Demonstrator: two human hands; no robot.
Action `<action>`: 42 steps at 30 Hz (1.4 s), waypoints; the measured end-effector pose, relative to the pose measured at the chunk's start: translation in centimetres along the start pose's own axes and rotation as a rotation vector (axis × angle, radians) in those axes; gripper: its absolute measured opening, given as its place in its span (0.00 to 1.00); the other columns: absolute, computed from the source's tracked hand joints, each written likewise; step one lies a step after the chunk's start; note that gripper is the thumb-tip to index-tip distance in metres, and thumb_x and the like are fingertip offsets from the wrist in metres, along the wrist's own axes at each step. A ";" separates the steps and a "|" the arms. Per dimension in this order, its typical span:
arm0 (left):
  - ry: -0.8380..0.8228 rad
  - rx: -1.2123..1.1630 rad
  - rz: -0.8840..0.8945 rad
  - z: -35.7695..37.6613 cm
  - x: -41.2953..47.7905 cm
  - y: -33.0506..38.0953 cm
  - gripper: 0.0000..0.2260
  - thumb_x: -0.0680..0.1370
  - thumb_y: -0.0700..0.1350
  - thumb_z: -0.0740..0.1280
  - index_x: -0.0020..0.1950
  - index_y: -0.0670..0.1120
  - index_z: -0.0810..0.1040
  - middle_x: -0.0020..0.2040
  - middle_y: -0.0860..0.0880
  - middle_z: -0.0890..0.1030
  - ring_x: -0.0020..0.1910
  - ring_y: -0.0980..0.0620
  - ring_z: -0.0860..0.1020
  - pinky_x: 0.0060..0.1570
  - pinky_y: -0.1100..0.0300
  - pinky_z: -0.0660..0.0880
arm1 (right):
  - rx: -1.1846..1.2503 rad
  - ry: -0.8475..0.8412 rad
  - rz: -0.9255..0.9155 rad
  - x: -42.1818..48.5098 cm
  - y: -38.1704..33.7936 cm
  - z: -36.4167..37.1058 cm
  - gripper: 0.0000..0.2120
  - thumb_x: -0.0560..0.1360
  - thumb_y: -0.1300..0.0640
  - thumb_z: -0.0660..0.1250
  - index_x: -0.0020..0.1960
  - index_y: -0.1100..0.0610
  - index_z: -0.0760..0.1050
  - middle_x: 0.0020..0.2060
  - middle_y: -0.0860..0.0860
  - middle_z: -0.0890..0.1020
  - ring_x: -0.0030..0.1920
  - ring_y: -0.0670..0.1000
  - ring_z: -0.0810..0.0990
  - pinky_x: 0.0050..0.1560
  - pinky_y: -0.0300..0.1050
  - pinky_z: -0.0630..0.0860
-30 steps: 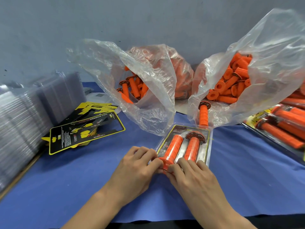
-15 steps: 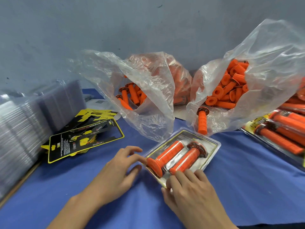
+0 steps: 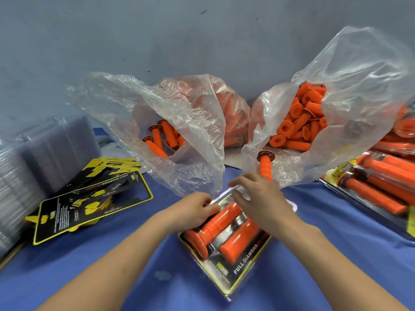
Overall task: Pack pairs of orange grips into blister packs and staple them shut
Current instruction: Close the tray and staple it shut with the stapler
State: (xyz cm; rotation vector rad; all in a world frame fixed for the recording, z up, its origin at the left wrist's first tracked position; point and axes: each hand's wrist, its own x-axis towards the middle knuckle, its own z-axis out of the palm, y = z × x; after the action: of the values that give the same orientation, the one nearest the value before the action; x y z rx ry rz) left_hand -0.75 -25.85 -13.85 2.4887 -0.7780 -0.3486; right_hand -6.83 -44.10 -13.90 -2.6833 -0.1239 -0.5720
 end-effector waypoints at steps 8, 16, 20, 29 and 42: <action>-0.133 0.093 0.182 -1.4 0.7 -0.4 0.09 0.82 0.54 0.62 0.48 0.52 0.76 0.40 0.57 0.77 0.36 0.62 0.73 0.35 0.67 0.70 | -0.098 -0.404 -0.104 2.3 1.6 0.6 0.12 0.80 0.39 0.57 0.61 0.37 0.74 0.53 0.45 0.82 0.55 0.53 0.78 0.53 0.52 0.74; -0.303 0.037 0.059 -3.4 -0.1 -1.6 0.09 0.82 0.53 0.62 0.47 0.52 0.79 0.41 0.55 0.79 0.41 0.59 0.75 0.49 0.58 0.74 | -0.008 -0.374 -0.053 0.4 3.4 -1.9 0.10 0.82 0.55 0.61 0.57 0.46 0.79 0.51 0.43 0.84 0.54 0.49 0.78 0.55 0.48 0.69; -0.385 -0.412 -0.040 -3.6 -0.5 1.8 0.07 0.80 0.48 0.68 0.48 0.45 0.78 0.41 0.49 0.80 0.42 0.52 0.79 0.46 0.55 0.78 | -0.103 -0.203 -0.096 -0.7 4.0 -4.9 0.14 0.81 0.62 0.61 0.59 0.47 0.77 0.56 0.42 0.80 0.60 0.49 0.73 0.59 0.46 0.61; -0.190 -0.327 0.559 -2.0 -0.1 17.7 0.09 0.84 0.42 0.59 0.60 0.50 0.77 0.47 0.54 0.82 0.47 0.52 0.80 0.51 0.51 0.78 | -0.335 0.505 -0.225 -4.8 6.0 -20.5 0.11 0.76 0.58 0.68 0.56 0.48 0.82 0.55 0.48 0.82 0.61 0.54 0.76 0.75 0.56 0.57; 0.568 0.654 0.873 8.3 16.9 34.8 0.27 0.81 0.41 0.55 0.80 0.55 0.55 0.70 0.48 0.72 0.67 0.44 0.69 0.56 0.48 0.74 | 0.320 1.082 0.694 -7.1 17.2 -20.2 0.18 0.80 0.55 0.60 0.69 0.53 0.73 0.62 0.51 0.77 0.60 0.48 0.76 0.58 0.36 0.68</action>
State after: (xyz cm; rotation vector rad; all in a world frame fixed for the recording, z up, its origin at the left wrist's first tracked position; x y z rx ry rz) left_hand -6.33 -63.69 -3.72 2.2538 -1.7639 1.0041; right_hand -18.08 -67.89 -5.97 -1.6257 0.8715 -1.4578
